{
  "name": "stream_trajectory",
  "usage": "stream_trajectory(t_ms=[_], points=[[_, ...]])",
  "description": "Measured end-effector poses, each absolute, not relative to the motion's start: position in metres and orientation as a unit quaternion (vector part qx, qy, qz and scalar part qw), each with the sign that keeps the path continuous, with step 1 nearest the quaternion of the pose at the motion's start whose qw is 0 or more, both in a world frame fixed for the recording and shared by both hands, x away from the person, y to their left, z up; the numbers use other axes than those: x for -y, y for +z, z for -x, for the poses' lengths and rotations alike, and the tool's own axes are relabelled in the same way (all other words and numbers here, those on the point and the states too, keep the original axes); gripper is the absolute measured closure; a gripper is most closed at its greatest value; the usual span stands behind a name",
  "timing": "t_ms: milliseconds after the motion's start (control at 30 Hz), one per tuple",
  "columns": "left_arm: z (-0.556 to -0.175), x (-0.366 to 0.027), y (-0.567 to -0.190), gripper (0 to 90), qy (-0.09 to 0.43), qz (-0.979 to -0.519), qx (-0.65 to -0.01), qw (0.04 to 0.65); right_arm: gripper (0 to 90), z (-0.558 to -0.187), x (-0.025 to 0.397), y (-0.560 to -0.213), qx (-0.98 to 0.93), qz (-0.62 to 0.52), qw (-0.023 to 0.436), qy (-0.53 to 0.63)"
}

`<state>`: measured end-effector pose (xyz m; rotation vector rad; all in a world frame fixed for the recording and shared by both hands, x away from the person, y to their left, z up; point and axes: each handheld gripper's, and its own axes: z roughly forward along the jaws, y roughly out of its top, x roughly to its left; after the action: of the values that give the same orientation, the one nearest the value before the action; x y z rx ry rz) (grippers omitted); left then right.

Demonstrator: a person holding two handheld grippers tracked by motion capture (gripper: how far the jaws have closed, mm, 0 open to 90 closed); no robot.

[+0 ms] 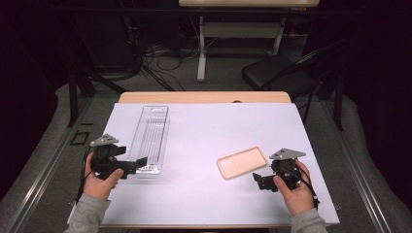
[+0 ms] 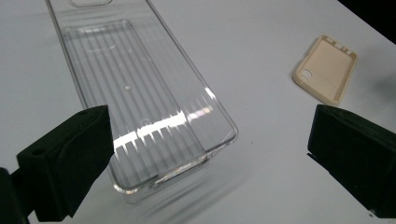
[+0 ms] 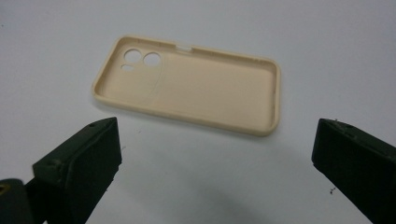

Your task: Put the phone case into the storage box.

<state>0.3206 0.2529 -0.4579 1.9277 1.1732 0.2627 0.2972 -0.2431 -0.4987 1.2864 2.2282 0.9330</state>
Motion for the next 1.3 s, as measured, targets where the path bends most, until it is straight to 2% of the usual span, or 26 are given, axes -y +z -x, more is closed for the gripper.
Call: stream_trajectory(t_ms=[567, 833, 1300], points=[[-0.365, -0.215, -0.433, 0.4, 0.091, -0.781, -0.449, 0.424, 0.0, -0.338, 0.253, -0.475, -0.792, -0.475, 0.171, 0.343], [-0.372, -0.213, -0.422, 1.8, 0.101, -0.772, -0.450, 0.437, 0.0, -0.351, 0.251, -0.470, -0.798, -0.471, 0.171, 0.335], [-0.371, -0.221, -0.425, 5.7, 0.102, -0.764, -0.453, 0.447, 1.4, -0.369, 0.245, -0.463, -0.809, -0.477, 0.170, 0.299]])
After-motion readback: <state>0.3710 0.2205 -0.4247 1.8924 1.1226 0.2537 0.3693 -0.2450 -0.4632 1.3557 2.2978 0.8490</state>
